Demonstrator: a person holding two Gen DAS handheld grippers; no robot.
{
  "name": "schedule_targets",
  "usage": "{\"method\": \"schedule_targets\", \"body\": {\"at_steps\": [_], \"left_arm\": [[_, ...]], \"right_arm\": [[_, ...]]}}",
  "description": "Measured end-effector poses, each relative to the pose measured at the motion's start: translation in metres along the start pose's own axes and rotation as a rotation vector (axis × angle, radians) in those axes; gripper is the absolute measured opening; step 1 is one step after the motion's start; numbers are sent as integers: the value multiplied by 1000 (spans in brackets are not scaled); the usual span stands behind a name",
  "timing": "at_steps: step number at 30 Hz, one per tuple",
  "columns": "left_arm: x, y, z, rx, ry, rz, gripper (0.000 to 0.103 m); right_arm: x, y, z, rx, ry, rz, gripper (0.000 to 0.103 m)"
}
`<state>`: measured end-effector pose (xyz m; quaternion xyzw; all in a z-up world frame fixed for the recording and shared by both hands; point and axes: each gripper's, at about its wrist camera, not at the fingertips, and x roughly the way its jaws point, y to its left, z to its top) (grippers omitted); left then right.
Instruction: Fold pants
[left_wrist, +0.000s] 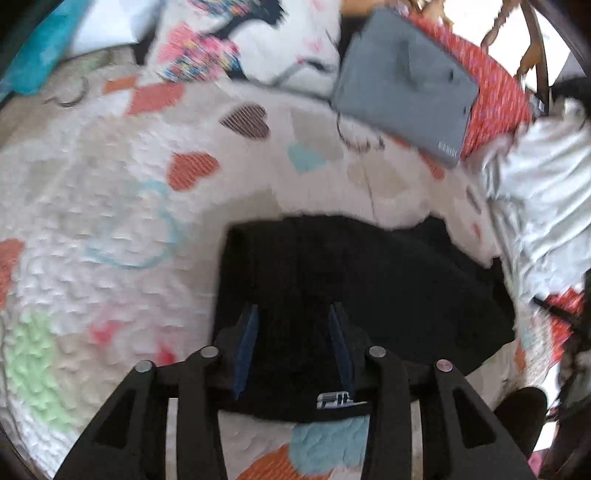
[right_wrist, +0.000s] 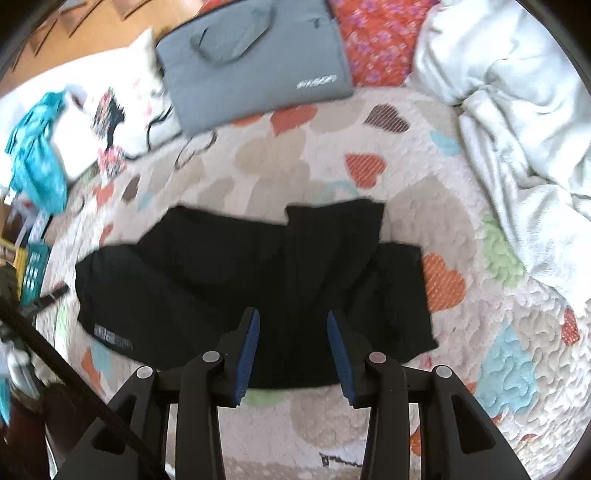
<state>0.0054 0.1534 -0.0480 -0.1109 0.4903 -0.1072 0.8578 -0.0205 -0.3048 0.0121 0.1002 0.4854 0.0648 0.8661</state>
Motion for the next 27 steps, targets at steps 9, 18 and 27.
{"method": "schedule_targets", "body": {"at_steps": [9, 18, 27], "left_arm": [[-11, -2, -16, 42, 99, 38, 3], [-51, 23, -31, 10, 106, 90, 0], [-51, 20, -18, -80, -5, -56, 11]], "right_arm": [[31, 26, 32, -70, -53, -142, 69], [78, 27, 35, -118, 3, -326, 8], [-3, -102, -21, 387, -84, -301, 22]]}}
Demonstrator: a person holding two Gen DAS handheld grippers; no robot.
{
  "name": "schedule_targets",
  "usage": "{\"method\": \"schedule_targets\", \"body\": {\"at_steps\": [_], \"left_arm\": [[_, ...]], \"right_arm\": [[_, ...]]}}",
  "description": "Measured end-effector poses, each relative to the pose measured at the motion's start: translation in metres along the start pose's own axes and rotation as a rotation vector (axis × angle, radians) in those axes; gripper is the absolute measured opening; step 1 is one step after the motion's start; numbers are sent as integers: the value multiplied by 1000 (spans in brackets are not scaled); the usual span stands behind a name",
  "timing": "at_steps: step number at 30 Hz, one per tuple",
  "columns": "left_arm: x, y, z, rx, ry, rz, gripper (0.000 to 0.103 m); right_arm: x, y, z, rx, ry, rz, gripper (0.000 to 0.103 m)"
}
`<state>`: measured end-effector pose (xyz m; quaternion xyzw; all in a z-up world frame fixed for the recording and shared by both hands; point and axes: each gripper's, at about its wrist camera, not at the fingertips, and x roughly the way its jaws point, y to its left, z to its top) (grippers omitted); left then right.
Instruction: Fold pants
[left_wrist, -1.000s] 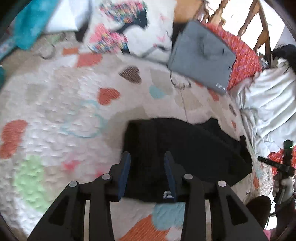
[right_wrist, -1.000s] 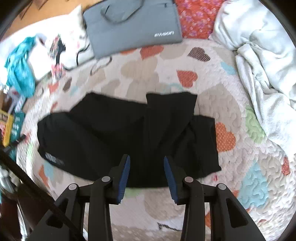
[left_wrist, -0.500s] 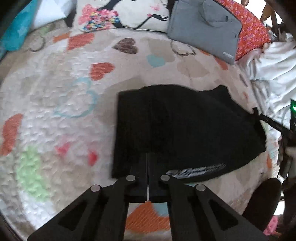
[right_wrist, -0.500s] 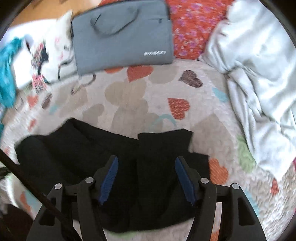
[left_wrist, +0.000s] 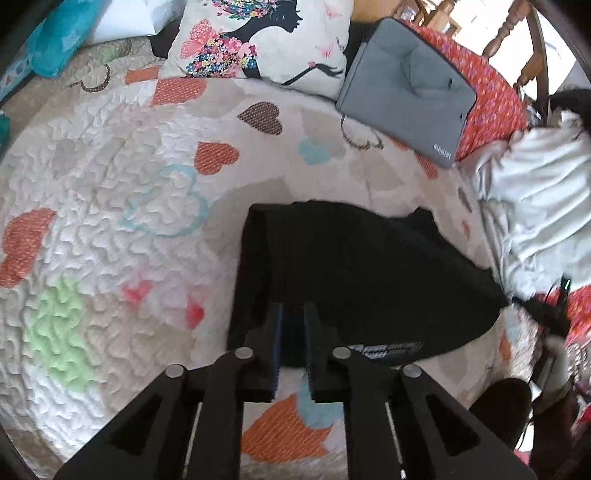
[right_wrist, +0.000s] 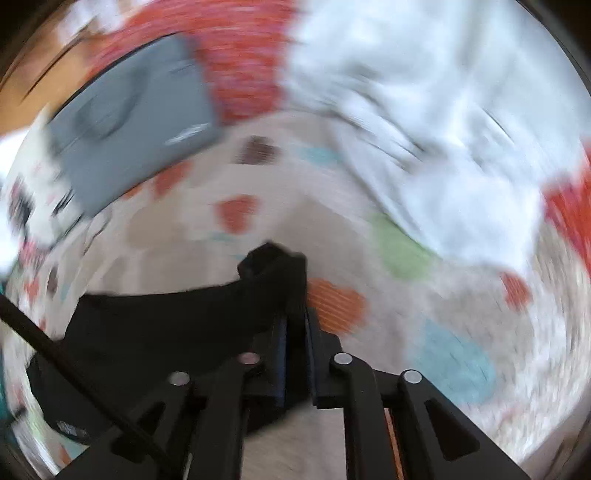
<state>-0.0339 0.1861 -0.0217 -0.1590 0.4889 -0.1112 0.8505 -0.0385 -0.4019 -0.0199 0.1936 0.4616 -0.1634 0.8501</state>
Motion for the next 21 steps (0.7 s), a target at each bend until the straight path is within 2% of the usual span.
{"method": "schedule_targets", "body": {"at_steps": [2, 3, 4, 5, 7, 8, 10, 12, 14, 17, 20, 21], "left_arm": [[4, 0, 3, -30, -12, -23, 16], [6, 0, 4, -44, -19, -31, 17], [7, 2, 5, -58, -29, -36, 24], [9, 4, 6, -73, -41, -41, 29], [12, 10, 6, -108, -58, -73, 31], [14, 14, 6, -127, -60, -88, 31], [20, 22, 4, -167, -67, -116, 33], [26, 26, 2, -186, -74, -137, 35], [34, 26, 1, -186, -57, -147, 38], [41, 21, 3, -158, -29, -151, 44], [49, 21, 4, -163, -1, -185, 53], [51, 22, 5, -175, 6, -194, 55]], "right_arm": [[0, -28, -2, 40, -16, -134, 25], [-5, -36, -2, 55, -34, -166, 25], [-11, -42, -3, 70, -54, -184, 25], [-19, -45, -3, 74, -77, -180, 28], [-33, -34, -3, 43, -118, -125, 35], [-40, -22, -5, 10, -133, -77, 40], [-49, 12, -13, -85, -134, 77, 45], [-50, 56, -29, -213, -73, 265, 48], [-42, 105, -55, -314, 56, 486, 48], [-26, 151, -89, -338, 216, 674, 48], [-5, 179, -116, -250, 364, 796, 48], [3, 185, -121, -222, 400, 809, 48]]}}
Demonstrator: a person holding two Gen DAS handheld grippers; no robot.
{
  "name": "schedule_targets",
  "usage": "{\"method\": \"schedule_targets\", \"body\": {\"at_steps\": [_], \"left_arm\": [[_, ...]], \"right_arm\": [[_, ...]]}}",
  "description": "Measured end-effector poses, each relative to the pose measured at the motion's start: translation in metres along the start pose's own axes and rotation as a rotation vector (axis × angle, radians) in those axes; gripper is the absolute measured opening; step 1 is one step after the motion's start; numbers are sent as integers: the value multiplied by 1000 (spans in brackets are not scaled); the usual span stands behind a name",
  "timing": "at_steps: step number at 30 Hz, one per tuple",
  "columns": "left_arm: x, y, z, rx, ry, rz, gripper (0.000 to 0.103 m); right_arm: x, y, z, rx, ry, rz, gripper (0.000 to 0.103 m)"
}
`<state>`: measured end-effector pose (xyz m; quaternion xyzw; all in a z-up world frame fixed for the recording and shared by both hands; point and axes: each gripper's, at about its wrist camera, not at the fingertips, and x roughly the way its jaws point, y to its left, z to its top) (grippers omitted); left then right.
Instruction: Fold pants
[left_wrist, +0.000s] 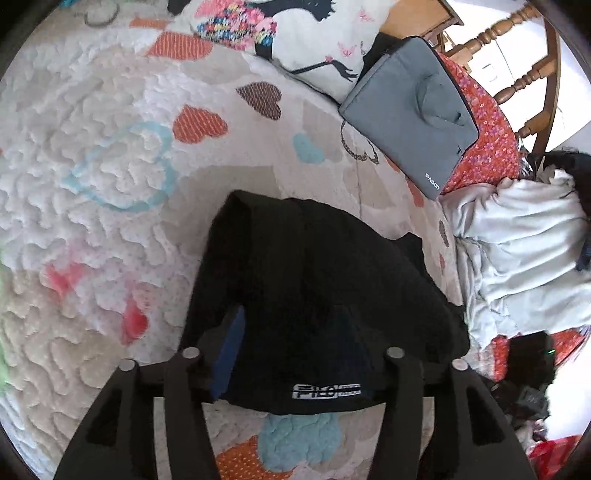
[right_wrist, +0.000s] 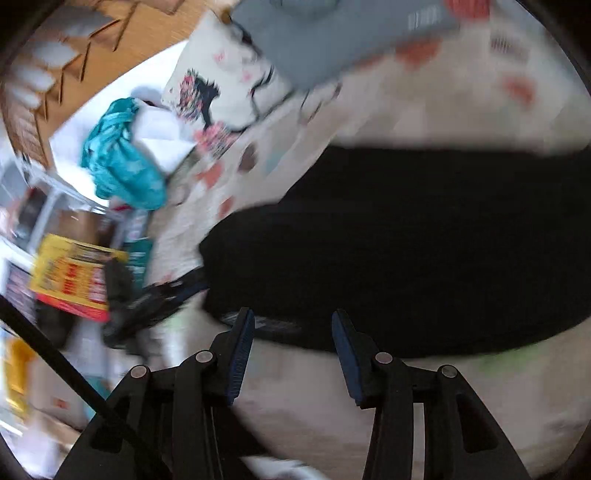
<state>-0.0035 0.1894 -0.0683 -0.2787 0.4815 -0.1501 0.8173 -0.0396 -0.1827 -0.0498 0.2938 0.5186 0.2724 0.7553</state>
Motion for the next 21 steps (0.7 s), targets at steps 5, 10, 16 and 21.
{"method": "schedule_targets", "body": {"at_steps": [5, 10, 16, 21], "left_arm": [[7, 2, 5, -47, 19, -26, 74], [12, -2, 5, -34, 30, 0, 75], [16, -10, -2, 30, 61, -6, 20], [0, -14, -5, 40, 28, -86, 17]], "right_arm": [[31, -4, -5, 102, 23, -37, 49], [45, -16, -7, 228, 23, -101, 49], [58, -10, 1, 271, -93, -112, 65], [64, -11, 5, 256, -86, -69, 5]]}}
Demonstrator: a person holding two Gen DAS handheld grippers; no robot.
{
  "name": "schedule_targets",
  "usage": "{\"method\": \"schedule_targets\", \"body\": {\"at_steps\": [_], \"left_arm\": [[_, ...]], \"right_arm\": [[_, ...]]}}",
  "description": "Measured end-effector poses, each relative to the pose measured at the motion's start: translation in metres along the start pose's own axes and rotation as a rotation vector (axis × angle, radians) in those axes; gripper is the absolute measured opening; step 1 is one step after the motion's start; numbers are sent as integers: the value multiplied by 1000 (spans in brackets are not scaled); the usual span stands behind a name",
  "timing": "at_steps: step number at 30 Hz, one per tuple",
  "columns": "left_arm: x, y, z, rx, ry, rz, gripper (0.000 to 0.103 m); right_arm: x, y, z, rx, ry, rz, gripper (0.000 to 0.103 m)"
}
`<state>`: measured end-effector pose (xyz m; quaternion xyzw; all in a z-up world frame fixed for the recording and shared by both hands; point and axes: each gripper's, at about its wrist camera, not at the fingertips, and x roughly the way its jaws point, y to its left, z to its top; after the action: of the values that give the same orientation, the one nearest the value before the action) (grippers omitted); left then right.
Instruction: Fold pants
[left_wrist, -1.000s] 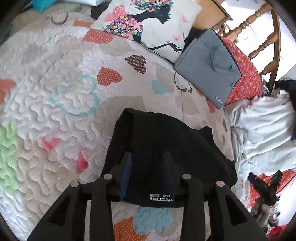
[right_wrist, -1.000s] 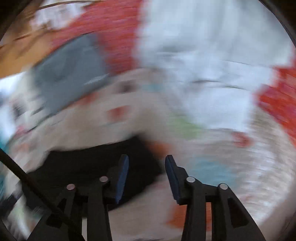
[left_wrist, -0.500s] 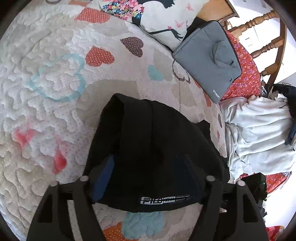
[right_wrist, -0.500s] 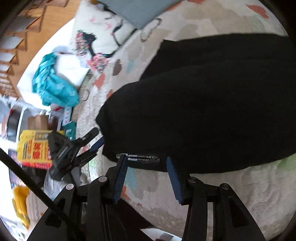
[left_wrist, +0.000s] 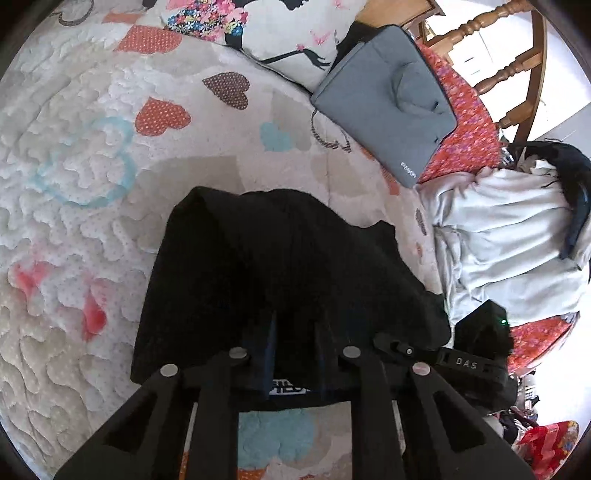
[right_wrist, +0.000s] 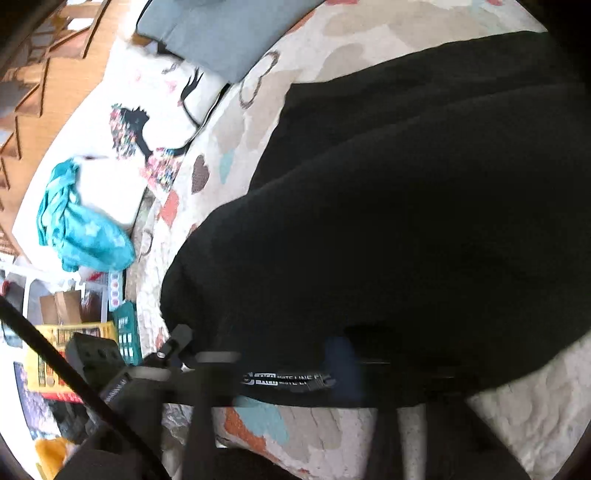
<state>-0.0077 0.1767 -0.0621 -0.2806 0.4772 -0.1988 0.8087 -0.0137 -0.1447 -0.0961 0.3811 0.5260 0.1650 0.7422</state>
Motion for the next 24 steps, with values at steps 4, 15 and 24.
{"method": "schedule_targets", "body": {"at_steps": [4, 15, 24], "left_arm": [[-16, 4, -5, -27, -33, -12, 17], [-24, 23, -31, -111, 34, 181, 20], [-52, 26, -28, -144, -2, 162, 35]], "right_arm": [[-9, 13, -10, -76, 3, 35, 5], [-3, 12, -55, -176, 123, 25, 6], [-22, 7, -56, -273, 124, -13, 32]]}}
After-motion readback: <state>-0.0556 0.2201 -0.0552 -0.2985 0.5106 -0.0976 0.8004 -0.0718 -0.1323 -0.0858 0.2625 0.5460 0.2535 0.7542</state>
